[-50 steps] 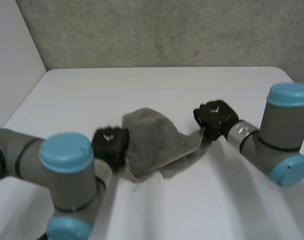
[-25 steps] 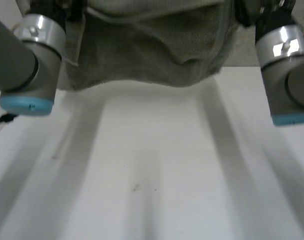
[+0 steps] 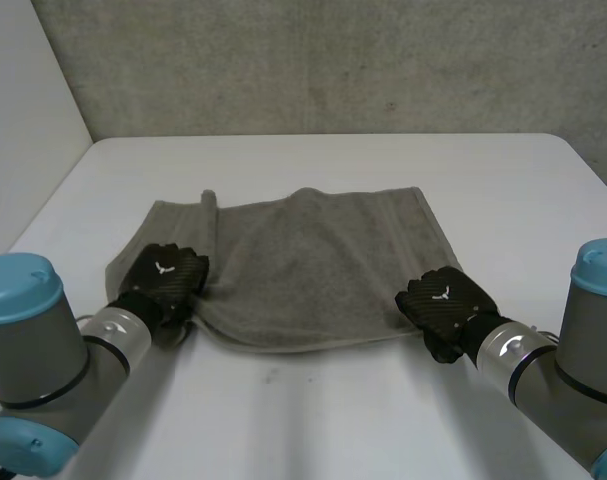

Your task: Fold the laundry

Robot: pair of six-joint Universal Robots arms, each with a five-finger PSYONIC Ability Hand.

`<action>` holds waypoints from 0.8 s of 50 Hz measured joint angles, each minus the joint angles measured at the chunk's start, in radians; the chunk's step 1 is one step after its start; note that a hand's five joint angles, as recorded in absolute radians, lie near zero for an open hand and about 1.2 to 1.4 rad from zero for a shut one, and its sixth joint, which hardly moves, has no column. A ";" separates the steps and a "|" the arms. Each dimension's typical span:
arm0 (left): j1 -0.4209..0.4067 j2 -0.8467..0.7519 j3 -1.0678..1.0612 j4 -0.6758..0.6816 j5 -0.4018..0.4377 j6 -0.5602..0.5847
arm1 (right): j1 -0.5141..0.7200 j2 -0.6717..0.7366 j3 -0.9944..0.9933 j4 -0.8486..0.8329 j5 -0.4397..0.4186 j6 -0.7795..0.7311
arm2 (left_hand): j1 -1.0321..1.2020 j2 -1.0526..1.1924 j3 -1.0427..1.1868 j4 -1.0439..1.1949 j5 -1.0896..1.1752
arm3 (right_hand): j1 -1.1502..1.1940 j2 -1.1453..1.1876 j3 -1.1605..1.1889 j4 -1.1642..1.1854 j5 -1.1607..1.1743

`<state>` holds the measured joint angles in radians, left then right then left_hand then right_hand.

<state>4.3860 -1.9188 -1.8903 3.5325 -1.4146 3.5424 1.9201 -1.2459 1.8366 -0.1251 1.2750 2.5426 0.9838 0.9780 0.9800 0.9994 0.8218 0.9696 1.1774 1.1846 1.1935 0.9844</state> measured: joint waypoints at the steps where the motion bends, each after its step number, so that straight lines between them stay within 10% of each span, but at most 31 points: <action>1: 0.002 0.008 0.001 -0.001 0.000 0.003 | -0.001 0.000 -0.001 -0.002 -0.001 0.003 | -0.143 -0.118 -0.119 -0.140 -0.121 | 0.000 0.000 0.000 0.000 0.000; 14: 0.012 0.177 -0.075 -0.097 -0.018 -0.013 | -0.055 -0.007 0.004 -0.076 0.002 0.190 | -0.598 -0.600 -0.601 -0.622 -0.621 | 0.000 0.000 0.000 0.000 0.001; 40: 0.016 0.370 -0.363 -0.130 -0.103 -0.137 | -0.070 0.014 0.003 -0.087 -0.005 0.265 | -0.412 -0.405 -0.407 -0.425 -0.424 | 0.000 0.000 0.000 0.000 0.002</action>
<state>4.4025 -1.5491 -2.2533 3.4029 -1.5178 3.4056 1.8503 -1.2323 1.8393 -0.2116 1.2701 2.8075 0.5717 0.5734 0.5726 0.5744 0.3980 0.9693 1.1774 1.1846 1.1935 0.9864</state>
